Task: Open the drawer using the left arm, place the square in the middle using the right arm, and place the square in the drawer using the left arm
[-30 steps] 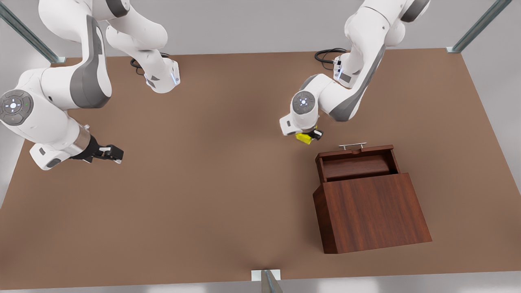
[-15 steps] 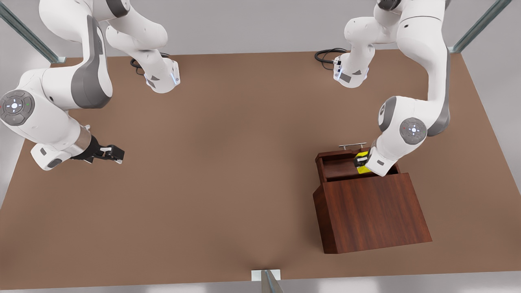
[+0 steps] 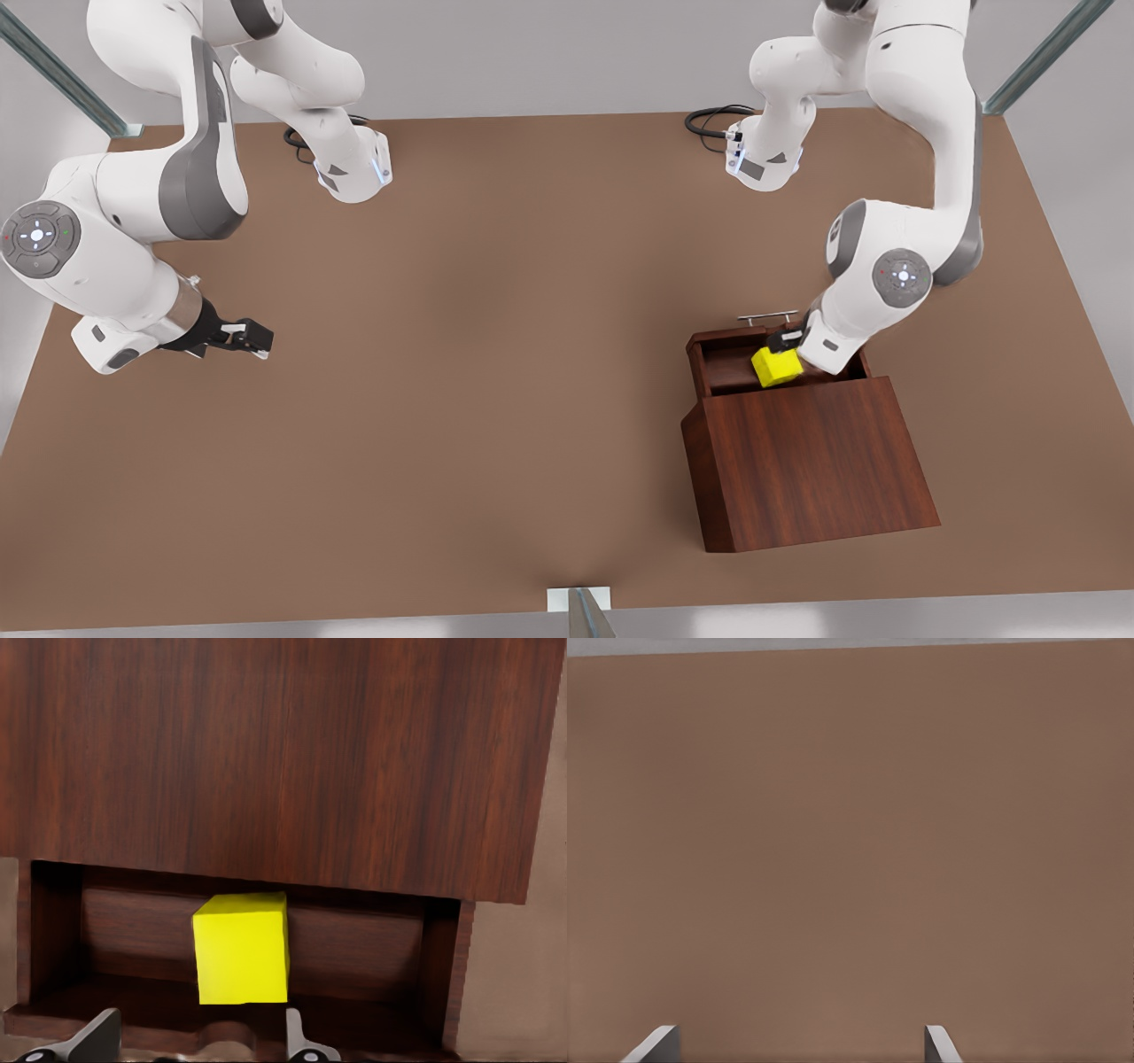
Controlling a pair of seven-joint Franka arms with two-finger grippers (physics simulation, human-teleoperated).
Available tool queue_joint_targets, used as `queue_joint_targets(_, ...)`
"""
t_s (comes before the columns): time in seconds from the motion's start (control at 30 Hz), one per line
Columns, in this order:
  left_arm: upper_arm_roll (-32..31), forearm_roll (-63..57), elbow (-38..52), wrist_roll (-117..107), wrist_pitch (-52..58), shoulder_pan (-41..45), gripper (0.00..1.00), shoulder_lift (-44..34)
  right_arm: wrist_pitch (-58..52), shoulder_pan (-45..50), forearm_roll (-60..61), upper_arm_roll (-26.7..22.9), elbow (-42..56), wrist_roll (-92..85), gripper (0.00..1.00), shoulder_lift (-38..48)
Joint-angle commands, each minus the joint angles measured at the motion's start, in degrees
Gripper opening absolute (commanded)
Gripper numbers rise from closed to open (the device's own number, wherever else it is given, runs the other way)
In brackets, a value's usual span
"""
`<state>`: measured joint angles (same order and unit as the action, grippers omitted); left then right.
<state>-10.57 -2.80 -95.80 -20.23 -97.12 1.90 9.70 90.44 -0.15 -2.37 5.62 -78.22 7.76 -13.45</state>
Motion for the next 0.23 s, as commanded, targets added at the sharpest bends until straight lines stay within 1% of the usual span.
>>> queue_joint_targets(0.0,-0.06,0.16,2.98,3.15,4.2,0.12,1.0,-0.21,0.0,0.07,0.0,0.0,0.0,0.07,1.0,0.0)
queue_joint_targets(0.03,0.03,0.95,9.4,12.48,12.82,0.99,1.0,0.05,0.0,-0.02,0.0,0.0,0.09,-0.11,1.0,0.0)
queue_joint_targets(0.07,0.11,2.36,14.32,13.72,16.17,1.26,1.0,0.05,0.0,-0.02,0.0,0.0,0.09,-0.2,1.0,0.0)
queue_joint_targets(0.1,0.03,1.83,16.61,13.02,18.28,1.44,1.0,0.14,0.0,-0.02,0.0,0.0,0.09,-0.2,1.0,0.0)
queue_joint_targets(0.2,0.99,1.48,18.11,13.11,19.95,1.35,1.0,0.67,0.0,-0.02,0.0,0.0,0.09,-0.2,1.0,0.0)
